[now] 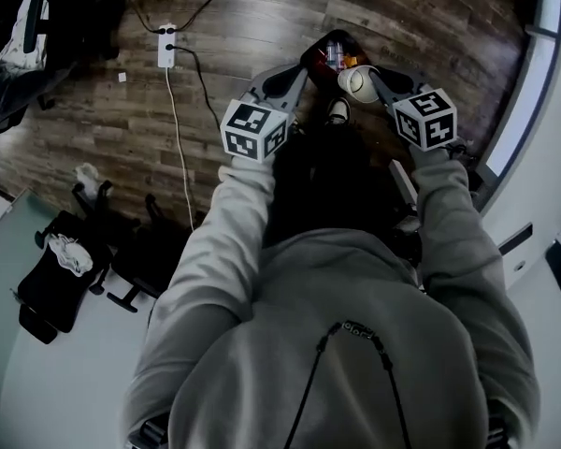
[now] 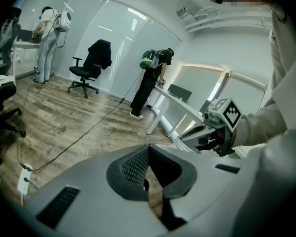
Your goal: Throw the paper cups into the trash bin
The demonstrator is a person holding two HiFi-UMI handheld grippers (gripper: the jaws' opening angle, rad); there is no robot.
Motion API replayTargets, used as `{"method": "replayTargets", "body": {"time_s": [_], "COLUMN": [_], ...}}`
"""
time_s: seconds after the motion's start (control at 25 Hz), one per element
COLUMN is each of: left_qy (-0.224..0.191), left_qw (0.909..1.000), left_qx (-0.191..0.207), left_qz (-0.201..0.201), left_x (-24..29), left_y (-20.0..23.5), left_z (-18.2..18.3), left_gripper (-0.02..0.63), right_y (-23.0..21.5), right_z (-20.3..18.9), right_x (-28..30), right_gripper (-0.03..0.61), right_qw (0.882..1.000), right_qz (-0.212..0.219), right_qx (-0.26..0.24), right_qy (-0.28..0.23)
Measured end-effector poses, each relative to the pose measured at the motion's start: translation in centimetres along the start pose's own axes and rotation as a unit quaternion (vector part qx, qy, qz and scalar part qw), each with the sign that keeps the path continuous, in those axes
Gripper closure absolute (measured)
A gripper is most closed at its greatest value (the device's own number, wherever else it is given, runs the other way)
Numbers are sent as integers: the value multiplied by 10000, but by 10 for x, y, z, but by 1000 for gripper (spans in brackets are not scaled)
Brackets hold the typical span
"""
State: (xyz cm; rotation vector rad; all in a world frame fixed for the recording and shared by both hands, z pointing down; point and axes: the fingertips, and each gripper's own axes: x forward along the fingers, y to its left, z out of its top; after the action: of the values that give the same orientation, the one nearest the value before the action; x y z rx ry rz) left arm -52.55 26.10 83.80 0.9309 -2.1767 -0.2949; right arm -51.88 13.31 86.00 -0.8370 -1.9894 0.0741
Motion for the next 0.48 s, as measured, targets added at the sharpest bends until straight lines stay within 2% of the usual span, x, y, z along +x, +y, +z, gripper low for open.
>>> {"method": "replayTargets", "body": {"time_s": [0.24, 0.48], "left_qy": [181, 148], "left_qw": [9997, 9994], "left_qx": [-152, -310], "left_qz": [-65, -44], "left_x": [44, 62], "left_y": [26, 51], "left_z": [-59, -91], "left_gripper": [615, 615], "right_y": [-32, -52], "right_z": [-38, -65], "right_x": [52, 87], "right_gripper": [535, 537], "right_qw": [9999, 9996], "right_qz": [-79, -153], "right_qx": [76, 43], "right_qy": [128, 238]}}
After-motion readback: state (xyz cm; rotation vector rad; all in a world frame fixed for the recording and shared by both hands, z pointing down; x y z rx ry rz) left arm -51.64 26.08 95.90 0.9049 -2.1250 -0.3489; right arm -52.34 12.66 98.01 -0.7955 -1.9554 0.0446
